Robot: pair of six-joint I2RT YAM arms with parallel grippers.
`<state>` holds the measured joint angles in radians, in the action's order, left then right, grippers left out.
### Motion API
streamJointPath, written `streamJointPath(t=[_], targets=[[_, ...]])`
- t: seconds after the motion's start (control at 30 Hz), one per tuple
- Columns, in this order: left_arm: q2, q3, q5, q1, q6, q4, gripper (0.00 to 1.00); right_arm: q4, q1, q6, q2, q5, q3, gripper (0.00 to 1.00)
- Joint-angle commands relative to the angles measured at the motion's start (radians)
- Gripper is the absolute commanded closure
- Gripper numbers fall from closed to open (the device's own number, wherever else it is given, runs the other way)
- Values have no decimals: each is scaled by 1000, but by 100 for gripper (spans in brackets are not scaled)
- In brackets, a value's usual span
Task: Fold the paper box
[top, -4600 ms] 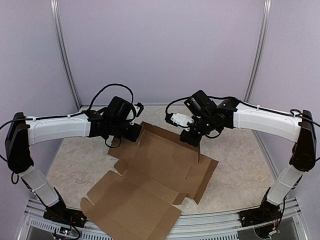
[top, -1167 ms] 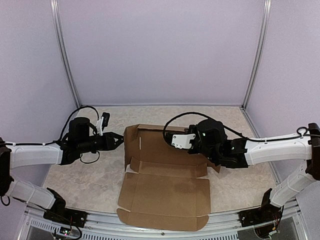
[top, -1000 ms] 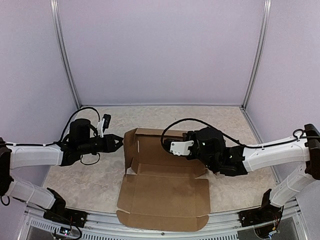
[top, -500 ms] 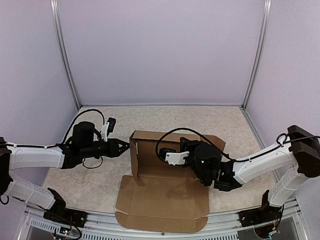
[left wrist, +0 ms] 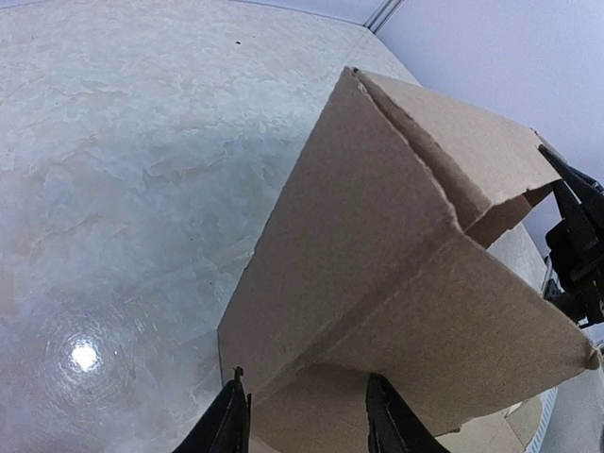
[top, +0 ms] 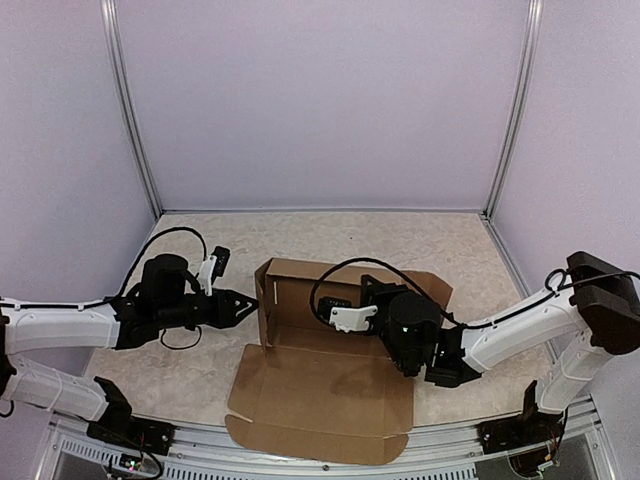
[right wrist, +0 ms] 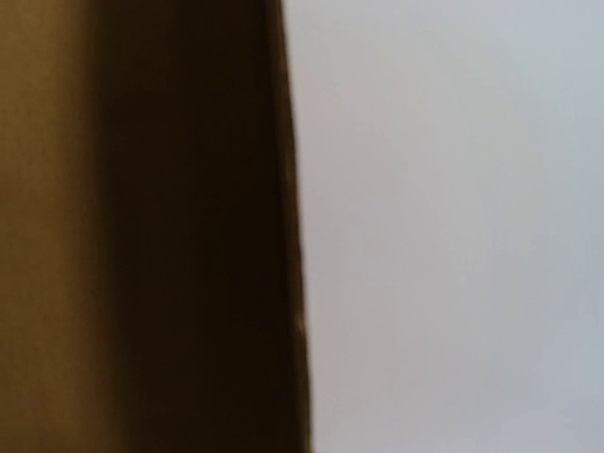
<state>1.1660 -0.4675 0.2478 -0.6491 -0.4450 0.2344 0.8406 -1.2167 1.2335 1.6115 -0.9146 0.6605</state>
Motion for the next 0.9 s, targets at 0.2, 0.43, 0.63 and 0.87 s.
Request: streamJointPath(t=[0.2,0.43,0.63,0.87], targets=[[36,-7,-40,-34,14,24,58,14,-37,-12,29,-31,-4,100],[82,-32,-109,-68,38,18,54,2,-52,-20,37,-47,7,100],[108,-58,-183,-98,60,17,51,-16,-58,-46,41,-47,9,100],[147,-84,-335,-157,72,16,48,-58,-63,-81,37,-52,23,100]])
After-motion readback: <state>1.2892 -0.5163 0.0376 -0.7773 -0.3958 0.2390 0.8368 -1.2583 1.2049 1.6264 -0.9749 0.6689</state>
